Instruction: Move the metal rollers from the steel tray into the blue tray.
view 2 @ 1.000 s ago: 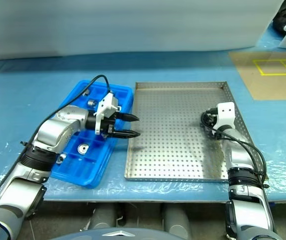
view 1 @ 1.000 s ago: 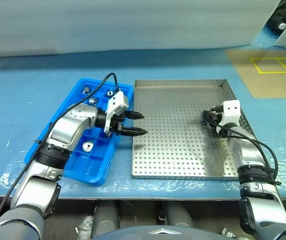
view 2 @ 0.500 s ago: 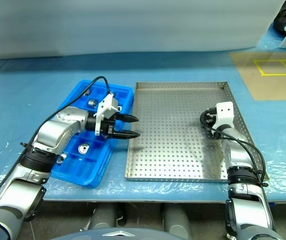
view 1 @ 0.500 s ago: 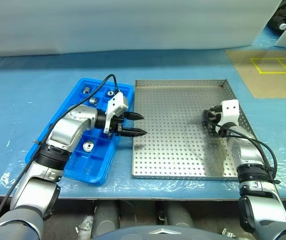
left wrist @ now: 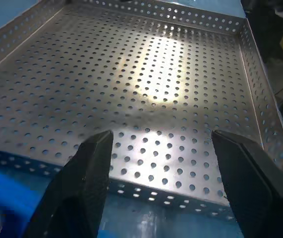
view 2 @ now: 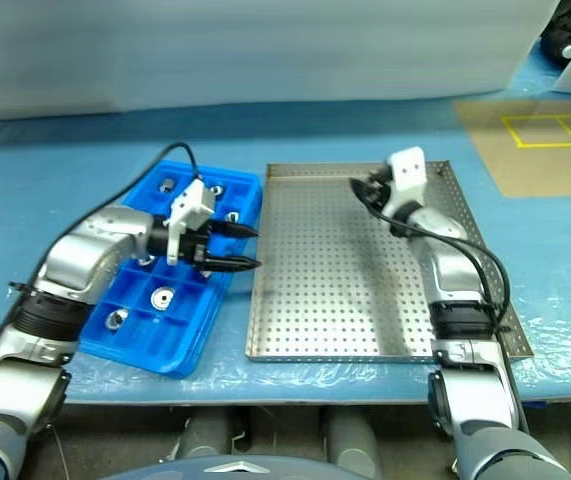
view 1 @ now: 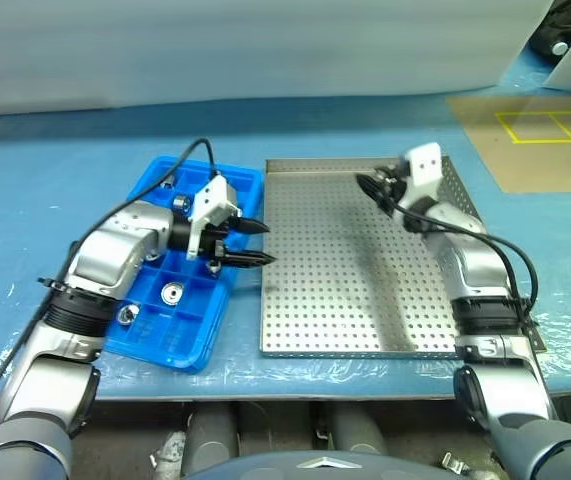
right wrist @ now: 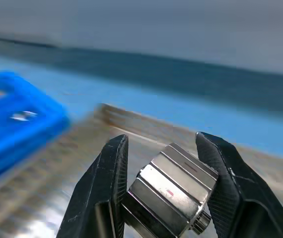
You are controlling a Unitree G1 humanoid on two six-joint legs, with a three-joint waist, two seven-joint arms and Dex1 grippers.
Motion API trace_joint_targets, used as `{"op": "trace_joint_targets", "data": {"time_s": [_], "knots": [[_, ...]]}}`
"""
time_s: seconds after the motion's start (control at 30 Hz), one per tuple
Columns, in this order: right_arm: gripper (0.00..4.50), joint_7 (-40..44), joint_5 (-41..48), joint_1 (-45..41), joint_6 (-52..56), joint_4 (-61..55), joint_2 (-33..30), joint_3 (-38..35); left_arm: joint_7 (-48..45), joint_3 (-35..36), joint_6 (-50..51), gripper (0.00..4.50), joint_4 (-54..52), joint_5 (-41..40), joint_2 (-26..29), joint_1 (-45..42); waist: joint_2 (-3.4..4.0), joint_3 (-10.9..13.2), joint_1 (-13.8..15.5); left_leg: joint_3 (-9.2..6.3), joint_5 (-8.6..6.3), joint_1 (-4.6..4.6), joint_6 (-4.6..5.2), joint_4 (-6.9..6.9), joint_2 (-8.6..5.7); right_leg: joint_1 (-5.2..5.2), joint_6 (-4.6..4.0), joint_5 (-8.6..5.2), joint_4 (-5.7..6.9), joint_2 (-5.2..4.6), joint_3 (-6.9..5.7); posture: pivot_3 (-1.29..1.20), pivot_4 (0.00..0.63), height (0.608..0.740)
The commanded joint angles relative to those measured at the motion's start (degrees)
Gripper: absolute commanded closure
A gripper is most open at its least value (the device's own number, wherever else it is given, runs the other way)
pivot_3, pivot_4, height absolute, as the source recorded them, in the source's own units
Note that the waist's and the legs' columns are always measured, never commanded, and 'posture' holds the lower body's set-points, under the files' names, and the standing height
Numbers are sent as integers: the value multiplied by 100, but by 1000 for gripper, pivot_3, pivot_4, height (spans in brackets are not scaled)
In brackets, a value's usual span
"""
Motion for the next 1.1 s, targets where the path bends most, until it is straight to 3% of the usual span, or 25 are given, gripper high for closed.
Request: {"op": "trace_joint_targets", "data": {"time_s": [0.03, 0.23, 0.5, 0.77, 1.1], "knots": [[2775, 750, 400, -197, 299, -318, 59, 352, -56, 465, 81, 1163, -310, -188, 399, 64, 0, 0, 29, 0, 0, -2, 0, 0, 0, 0, 0, 0, -2, 0, -1, -45, 150, 740], [2775, 2051, 501, -620, 167, 157, 212, 1026, 49, 1211, 622, 1163, -1245, -616, 1183, 1013, -3, 2, 157, -3, 6, -61, -11, 7, -2, -54, 0, 0, 2, -3, -4, 120, 150, 740], [2775, 3368, 770, -1063, 378, 594, 879, 1633, 821, 2718, 1586, 1163, -2824, -1315, 1625, 2684, -19, 10, 471, -19, 13, -67, -23, 3, 15, -67, -18, -11, 33, -2, -29, 342, 150, 740], [2775, 4495, 613, -1078, 237, 1010, 1275, 2437, 1296, 4239, 2325, 1163, -4225, -2075, 1605, 4349, -24, 10, 928, -31, 12, -68, -24, 3, 20, -65, -20, -13, 33, -3, -35, 533, 150, 740], [2775, 4628, 75, -1077, -393, 1903, 1765, 2710, 1976, 4894, 2497, 1163, -5031, -2742, 1334, 5338, -23, 11, 1437, -37, 15, -55, -33, -24, 18, -68, -13, -18, 29, -1, -24, 609, 150, 740]]}}
